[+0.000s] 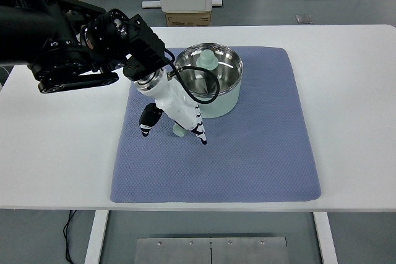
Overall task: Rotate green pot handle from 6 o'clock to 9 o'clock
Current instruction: 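Swing the handle with the left hand around toward the left arm's side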
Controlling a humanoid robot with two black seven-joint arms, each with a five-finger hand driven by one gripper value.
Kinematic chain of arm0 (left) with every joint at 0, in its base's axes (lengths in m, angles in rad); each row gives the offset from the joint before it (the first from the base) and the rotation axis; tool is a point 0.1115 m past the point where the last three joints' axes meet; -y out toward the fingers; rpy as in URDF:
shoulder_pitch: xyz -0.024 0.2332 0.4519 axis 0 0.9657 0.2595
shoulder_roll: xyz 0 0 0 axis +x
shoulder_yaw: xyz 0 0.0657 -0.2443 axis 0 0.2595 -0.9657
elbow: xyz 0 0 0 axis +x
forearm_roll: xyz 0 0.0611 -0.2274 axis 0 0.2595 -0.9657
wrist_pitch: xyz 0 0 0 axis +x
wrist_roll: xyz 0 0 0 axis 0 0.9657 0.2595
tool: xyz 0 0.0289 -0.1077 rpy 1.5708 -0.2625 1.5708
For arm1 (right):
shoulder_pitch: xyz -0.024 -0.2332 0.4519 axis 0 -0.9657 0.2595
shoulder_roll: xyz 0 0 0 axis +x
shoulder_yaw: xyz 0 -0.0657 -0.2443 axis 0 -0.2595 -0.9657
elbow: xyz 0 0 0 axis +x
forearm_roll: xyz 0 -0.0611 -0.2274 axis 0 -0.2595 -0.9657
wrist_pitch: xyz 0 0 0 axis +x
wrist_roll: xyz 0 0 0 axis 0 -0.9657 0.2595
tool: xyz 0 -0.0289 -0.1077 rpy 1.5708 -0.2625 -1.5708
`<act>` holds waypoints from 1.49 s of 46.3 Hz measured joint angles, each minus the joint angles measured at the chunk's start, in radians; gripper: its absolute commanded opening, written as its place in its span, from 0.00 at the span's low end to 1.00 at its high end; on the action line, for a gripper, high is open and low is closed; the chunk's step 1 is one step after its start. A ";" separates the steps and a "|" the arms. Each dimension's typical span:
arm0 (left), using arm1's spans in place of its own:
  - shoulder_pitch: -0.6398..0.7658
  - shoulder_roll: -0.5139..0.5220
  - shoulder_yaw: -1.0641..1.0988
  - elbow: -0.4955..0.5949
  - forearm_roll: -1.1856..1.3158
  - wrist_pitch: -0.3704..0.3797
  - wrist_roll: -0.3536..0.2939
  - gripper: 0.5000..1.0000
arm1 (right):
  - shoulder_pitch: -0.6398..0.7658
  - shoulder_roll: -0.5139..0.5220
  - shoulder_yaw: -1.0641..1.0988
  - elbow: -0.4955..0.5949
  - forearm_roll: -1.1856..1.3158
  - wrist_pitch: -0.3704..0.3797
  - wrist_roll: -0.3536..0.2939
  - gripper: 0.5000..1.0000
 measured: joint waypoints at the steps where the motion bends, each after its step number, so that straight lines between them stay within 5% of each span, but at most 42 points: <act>1: -0.001 0.000 0.002 -0.003 0.002 0.000 0.000 1.00 | 0.000 0.000 0.000 0.000 0.000 0.000 0.000 1.00; 69: -0.032 0.011 0.155 0.019 0.090 0.004 0.000 1.00 | 0.000 0.000 0.000 0.000 0.000 0.000 -0.001 1.00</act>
